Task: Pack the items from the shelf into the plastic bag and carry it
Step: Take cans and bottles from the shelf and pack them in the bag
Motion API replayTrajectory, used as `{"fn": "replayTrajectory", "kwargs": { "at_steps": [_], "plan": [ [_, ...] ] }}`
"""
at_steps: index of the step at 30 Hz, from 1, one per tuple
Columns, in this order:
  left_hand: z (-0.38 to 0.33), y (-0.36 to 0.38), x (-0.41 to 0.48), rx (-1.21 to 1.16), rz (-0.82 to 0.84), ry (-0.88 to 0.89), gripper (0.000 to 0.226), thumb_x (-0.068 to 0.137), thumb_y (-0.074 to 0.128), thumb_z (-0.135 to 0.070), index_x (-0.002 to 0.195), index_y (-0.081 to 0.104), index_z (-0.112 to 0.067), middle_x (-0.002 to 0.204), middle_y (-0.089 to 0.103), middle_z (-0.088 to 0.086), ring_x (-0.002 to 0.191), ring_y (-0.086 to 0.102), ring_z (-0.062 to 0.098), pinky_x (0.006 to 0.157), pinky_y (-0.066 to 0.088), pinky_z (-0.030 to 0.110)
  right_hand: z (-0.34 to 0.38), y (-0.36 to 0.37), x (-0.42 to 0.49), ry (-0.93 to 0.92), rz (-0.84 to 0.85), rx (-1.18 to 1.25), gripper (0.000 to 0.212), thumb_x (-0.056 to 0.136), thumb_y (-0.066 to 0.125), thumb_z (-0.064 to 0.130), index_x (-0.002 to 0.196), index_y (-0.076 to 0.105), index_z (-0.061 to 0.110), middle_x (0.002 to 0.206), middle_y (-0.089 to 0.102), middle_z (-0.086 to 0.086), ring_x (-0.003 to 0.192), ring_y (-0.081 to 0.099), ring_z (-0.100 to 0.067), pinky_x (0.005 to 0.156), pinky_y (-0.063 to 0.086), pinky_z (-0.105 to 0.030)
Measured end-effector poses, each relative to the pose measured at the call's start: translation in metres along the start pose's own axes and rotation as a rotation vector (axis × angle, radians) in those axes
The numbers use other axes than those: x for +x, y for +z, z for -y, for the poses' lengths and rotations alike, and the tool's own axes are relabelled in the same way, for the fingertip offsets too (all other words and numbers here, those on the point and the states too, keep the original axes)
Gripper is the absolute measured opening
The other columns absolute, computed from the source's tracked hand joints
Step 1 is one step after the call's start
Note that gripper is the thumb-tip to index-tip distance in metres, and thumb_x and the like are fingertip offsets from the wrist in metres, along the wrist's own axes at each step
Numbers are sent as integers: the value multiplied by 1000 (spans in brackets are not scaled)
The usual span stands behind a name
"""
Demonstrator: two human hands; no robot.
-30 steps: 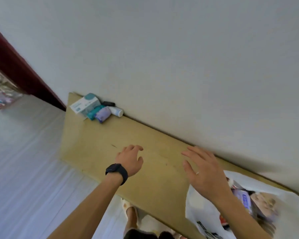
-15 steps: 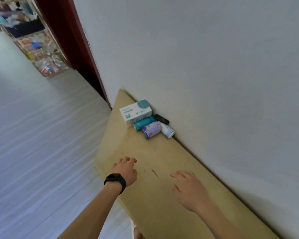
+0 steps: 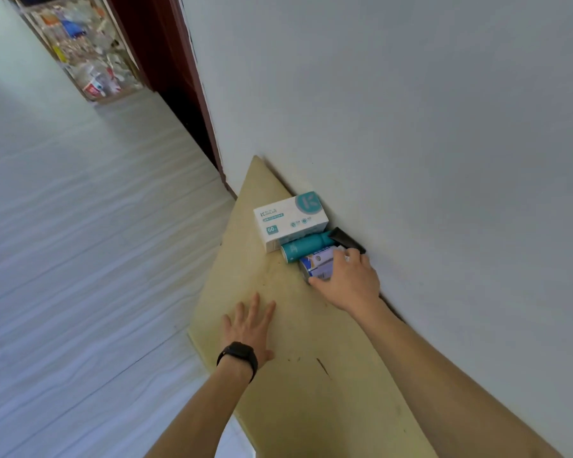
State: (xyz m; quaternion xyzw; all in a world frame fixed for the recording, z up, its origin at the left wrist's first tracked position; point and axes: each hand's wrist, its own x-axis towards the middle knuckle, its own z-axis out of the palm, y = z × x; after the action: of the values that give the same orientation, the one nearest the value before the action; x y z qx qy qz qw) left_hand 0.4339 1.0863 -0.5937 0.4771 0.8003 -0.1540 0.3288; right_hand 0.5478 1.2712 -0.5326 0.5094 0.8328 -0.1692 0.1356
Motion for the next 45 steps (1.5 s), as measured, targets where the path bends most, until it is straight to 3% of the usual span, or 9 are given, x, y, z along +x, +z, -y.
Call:
{"fn": "replayTrajectory", "kwargs": {
  "at_steps": [13,17,20,25,29,33,35,38,45],
  "plan": [
    [-8,-14,-1,-73,53,-29,87,89,57,-52,154,0,-37,163,-13,1,148,3,34,115,20,53,-4,29,-15,136,-22,305,104,63,74,54,143,24,11,128,46,-10,115,53,-29,86,50,-37],
    [-21,-53,-9,-833,237,-50,53,94,42,-62,134,55,-30,140,55,0,129,48,19,107,37,39,-33,34,-67,140,52,643,98,53,80,52,136,36,23,122,44,8,107,60,-11,88,52,-29],
    [-41,-67,-25,-1254,504,-13,43,84,58,-65,116,62,-36,112,71,-5,103,67,15,92,51,38,-46,36,-111,71,64,886,100,53,88,46,139,42,25,128,44,13,106,63,-5,91,56,-26],
    [-74,-60,-39,-1197,500,129,54,70,75,-61,116,63,-36,101,75,-5,93,69,13,87,55,34,-67,28,-153,165,129,1429,82,61,90,23,134,51,27,135,56,5,107,69,-19,82,59,-35],
    [-97,-63,-51,-1049,458,224,63,73,75,-60,128,50,-41,109,71,-6,96,69,11,78,56,26,-78,23,-153,470,256,1766,47,81,72,38,121,60,16,112,73,-13,102,70,-35,84,58,-53],
    [-113,-81,-47,-846,527,364,46,86,69,-44,128,58,-32,117,69,-6,92,70,8,80,52,22,-93,35,-150,550,76,1647,42,77,80,26,101,60,-3,86,66,-28,75,64,-37,67,57,-46],
    [-118,-93,-31,-769,339,368,32,88,66,-42,118,65,-30,114,69,-8,93,68,9,90,53,32,-104,43,-151,535,-11,1452,40,71,81,24,85,52,0,67,56,-15,61,55,-28,57,49,-35],
    [-126,-117,6,-553,-113,228,45,88,60,-50,128,54,-28,124,59,-6,105,59,14,87,49,32,-114,59,-153,624,-90,1148,42,73,77,17,100,45,24,81,66,0,61,64,-23,47,47,-26],
    [-147,-149,72,-118,-305,81,51,89,55,-51,123,49,-13,126,57,12,111,57,37,84,46,43,-121,102,-150,496,-207,961,57,69,81,22,109,42,34,101,60,9,91,60,-17,74,51,-32]
  ]
}}
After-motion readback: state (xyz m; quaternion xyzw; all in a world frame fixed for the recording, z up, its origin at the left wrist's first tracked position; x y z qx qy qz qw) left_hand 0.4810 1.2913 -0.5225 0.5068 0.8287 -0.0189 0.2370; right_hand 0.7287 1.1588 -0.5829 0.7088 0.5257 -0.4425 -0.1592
